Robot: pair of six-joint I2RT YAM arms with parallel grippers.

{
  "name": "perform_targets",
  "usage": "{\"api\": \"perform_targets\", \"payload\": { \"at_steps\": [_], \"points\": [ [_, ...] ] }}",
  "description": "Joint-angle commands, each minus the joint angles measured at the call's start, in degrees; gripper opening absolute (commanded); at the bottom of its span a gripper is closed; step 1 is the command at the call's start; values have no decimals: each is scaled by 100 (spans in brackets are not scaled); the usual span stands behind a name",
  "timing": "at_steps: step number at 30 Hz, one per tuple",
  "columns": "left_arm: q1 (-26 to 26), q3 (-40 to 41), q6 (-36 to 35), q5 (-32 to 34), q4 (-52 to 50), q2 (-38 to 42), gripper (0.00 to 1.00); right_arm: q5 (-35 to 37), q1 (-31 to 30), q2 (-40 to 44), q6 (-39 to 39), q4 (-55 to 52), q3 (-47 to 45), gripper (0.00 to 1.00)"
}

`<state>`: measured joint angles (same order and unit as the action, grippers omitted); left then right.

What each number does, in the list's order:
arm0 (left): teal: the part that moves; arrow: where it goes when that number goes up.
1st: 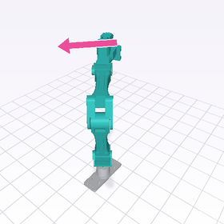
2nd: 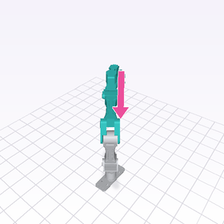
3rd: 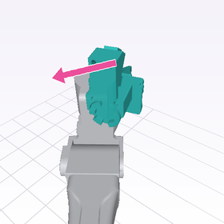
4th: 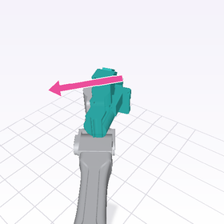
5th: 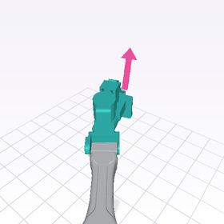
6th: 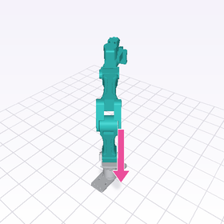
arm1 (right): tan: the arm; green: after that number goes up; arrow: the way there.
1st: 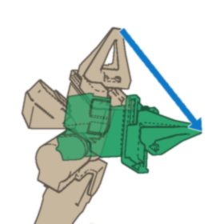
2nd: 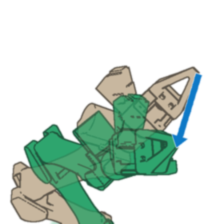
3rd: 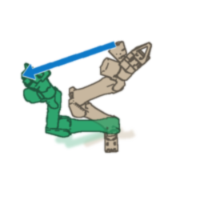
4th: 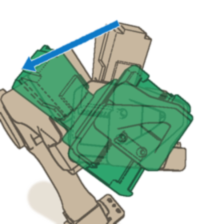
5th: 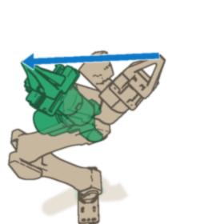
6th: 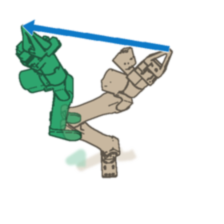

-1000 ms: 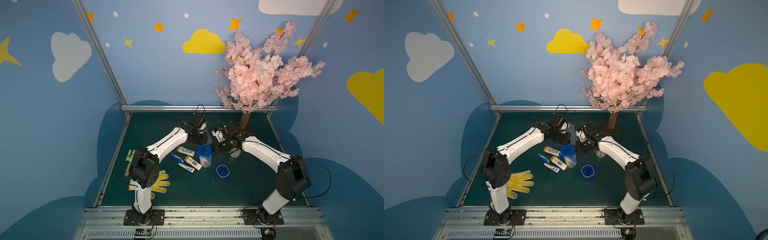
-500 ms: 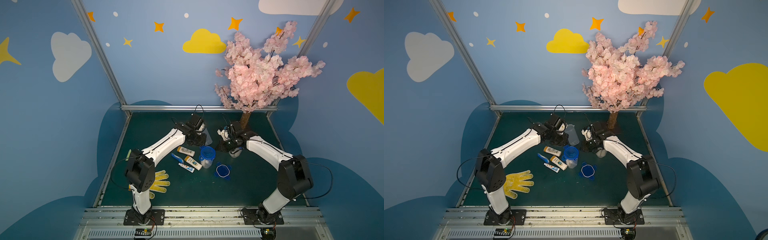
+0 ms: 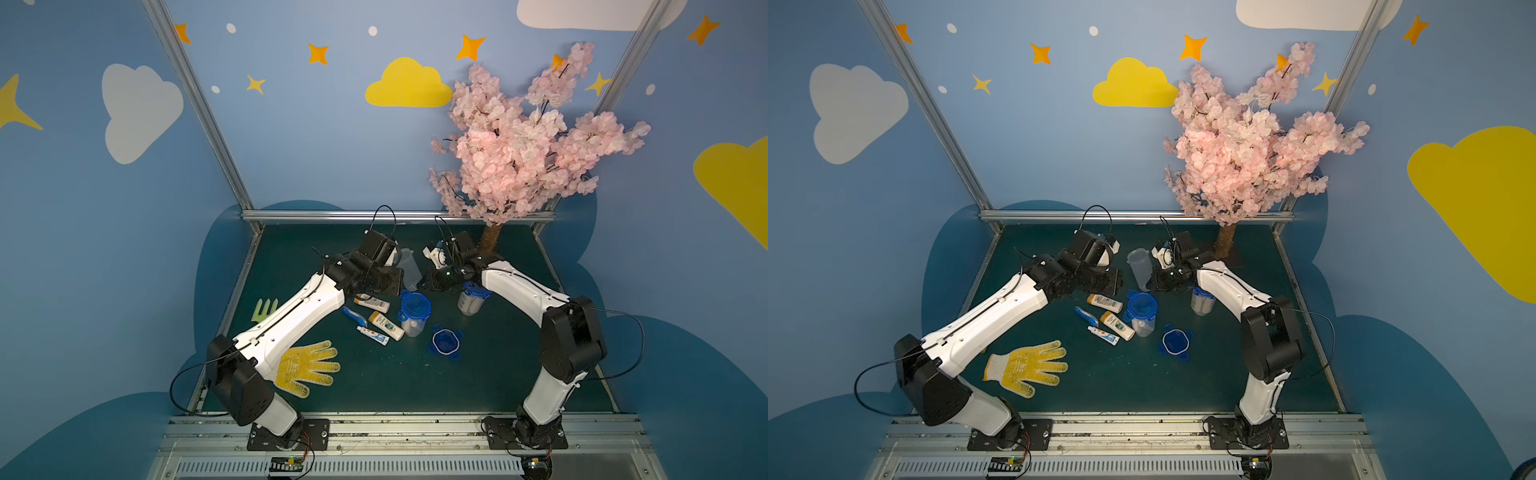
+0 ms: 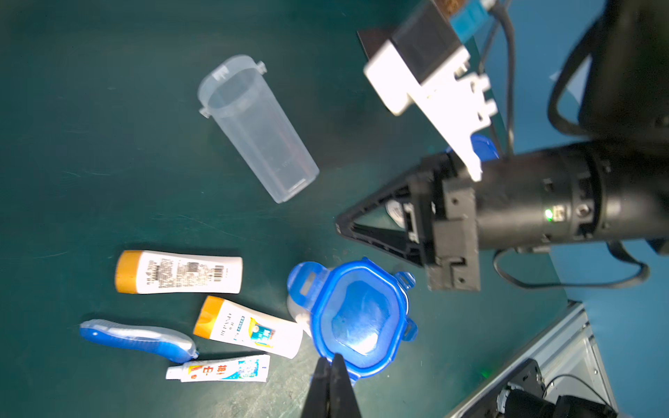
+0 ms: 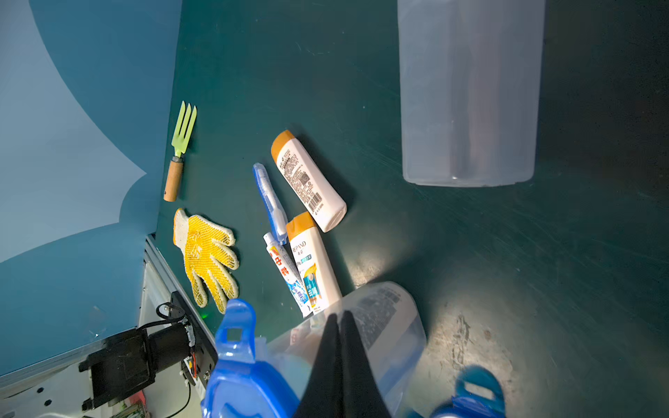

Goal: Take out toiletry kits
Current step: Adjust the container at the center of the board.

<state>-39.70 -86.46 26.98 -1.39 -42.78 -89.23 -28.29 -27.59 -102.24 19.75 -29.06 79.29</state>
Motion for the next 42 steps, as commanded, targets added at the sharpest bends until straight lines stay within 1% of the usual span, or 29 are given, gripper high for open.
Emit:
{"api": "perform_targets", "payload": {
  "at_steps": [1, 6, 10, 13, 15, 18, 21, 27, 34, 38, 42],
  "points": [
    [-198, -81, -79, -142, -17, -217, 3, 242, 125, 166, -15, -214, -46, 0],
    [-222, -135, -98, -219, 84, -452, 2, 850, 185, 828, -272, -600, -598, 0],
    [-200, -126, -104, -224, 178, -538, 2, 1216, -9, 1395, -393, -956, -1092, 0],
    [-152, -122, -93, -239, 222, -552, 2, 1294, -219, 1738, -319, -951, -1430, 0],
    [-127, -102, -75, -248, 253, -560, 3, 1237, -337, 1806, -251, -905, -1488, 0],
    [-91, -101, -47, -280, 268, -575, 2, 1133, -432, 1633, -223, -788, -1334, 0],
    [-95, -102, -38, -383, 271, -618, 2, 1019, -439, 1289, -222, -739, -1029, 0],
    [-94, -66, -62, -384, 248, -631, 2, 796, -437, 716, -208, -581, -458, 0],
    [-107, -72, -53, -576, 312, -720, 2, 729, -422, 177, -280, -565, 108, 0],
    [-165, -92, -25, -681, 347, -861, 2, 758, -339, 46, -324, -527, 270, 0],
    [-204, -229, -25, -758, 316, -1061, 2, 400, -113, 50, -284, -298, 280, 0]
  ]
}}
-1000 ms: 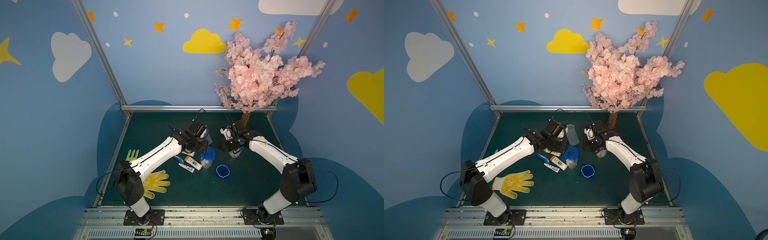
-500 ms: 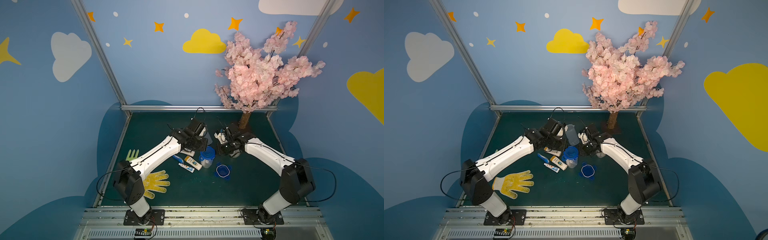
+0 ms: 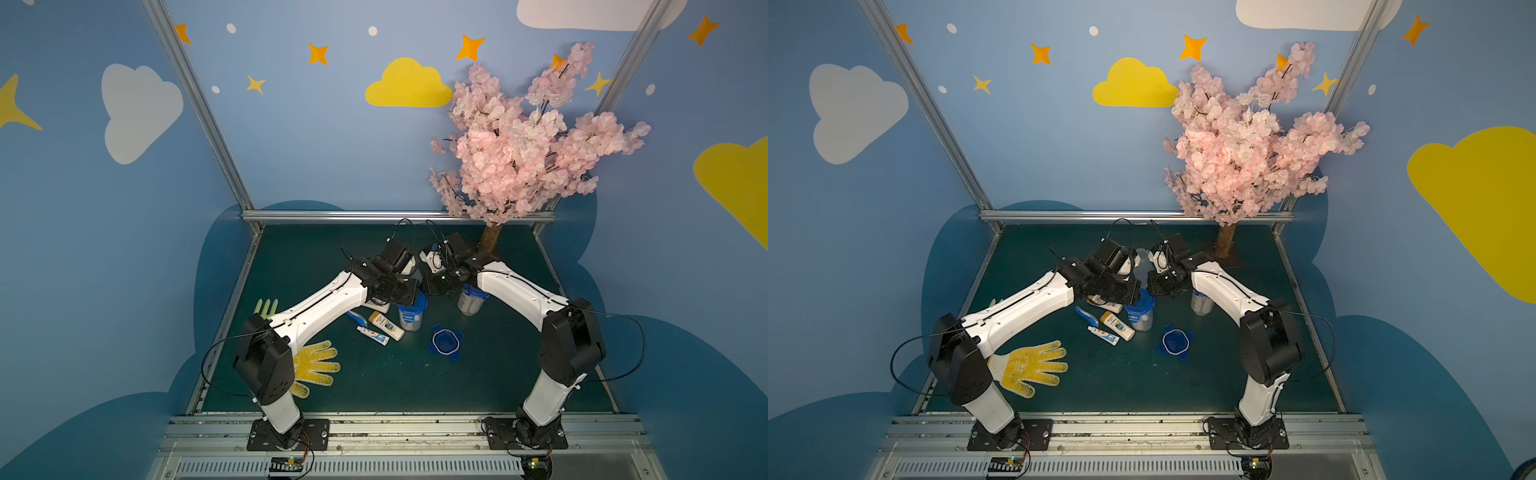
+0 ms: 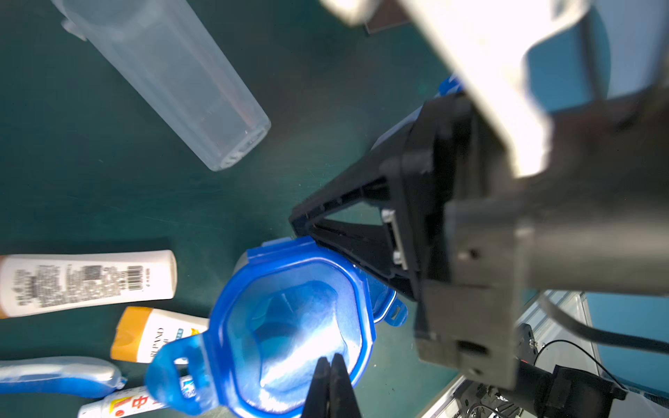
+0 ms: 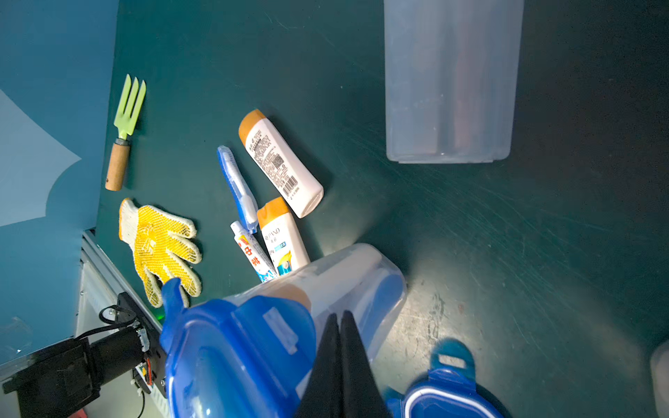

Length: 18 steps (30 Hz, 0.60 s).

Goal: Take out toiletry kits
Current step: Adjust the container at the center of the board.

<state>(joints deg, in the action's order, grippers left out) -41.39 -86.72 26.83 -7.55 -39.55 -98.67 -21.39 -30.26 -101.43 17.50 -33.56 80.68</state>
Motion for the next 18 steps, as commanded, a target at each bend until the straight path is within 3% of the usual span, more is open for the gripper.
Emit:
{"api": "perform_targets", "payload": {
  "at_steps": [1, 8, 12, 18],
  "points": [
    [-40, -239, -9, -141, -11, -149, 2, -312, 195, 9, -54, 165, 120, 0],
    [-15, -321, -44, -106, 9, -422, 2, -266, 507, 806, 22, 412, -777, 0],
    [17, -234, -25, -106, 25, -476, 2, -610, 721, 1441, 151, 825, -1558, 19],
    [86, 106, 57, -149, 165, -407, 2, -1426, 787, 2365, 544, 1918, -2627, 33]
  ]
}}
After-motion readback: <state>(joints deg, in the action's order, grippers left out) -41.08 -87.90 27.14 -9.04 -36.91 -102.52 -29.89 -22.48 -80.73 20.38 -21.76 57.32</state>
